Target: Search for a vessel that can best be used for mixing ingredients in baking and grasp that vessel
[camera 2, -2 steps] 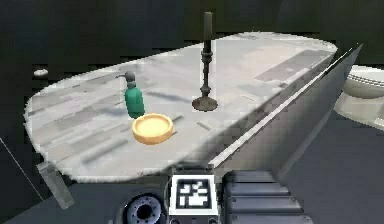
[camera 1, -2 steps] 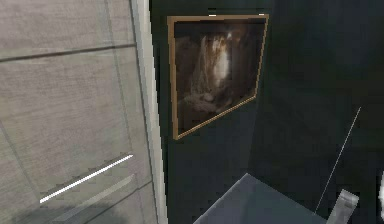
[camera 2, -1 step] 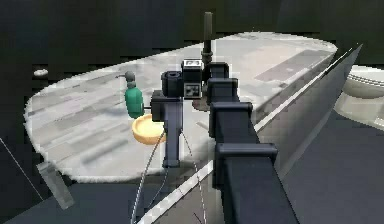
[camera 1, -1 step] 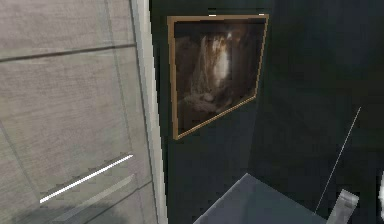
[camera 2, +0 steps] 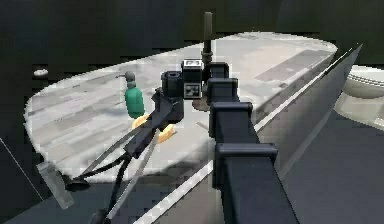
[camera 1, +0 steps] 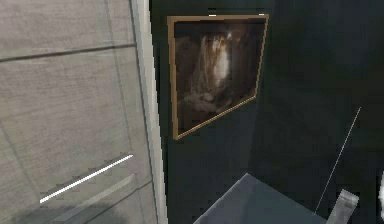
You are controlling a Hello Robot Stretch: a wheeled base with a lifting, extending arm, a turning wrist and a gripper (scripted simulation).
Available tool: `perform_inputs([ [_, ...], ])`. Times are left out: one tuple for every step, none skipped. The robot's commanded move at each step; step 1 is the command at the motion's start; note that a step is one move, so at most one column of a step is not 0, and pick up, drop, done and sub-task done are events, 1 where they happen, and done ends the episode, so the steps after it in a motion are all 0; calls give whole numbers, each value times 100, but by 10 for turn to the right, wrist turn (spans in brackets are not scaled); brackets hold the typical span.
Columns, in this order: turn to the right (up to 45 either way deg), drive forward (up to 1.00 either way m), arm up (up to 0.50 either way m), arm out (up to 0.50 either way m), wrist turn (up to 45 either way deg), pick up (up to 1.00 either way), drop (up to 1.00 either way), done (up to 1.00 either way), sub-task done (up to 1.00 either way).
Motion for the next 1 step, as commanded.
perform_inputs([
  [0, 0, 0, 0, 450, 0, 0, 0, 0],
])
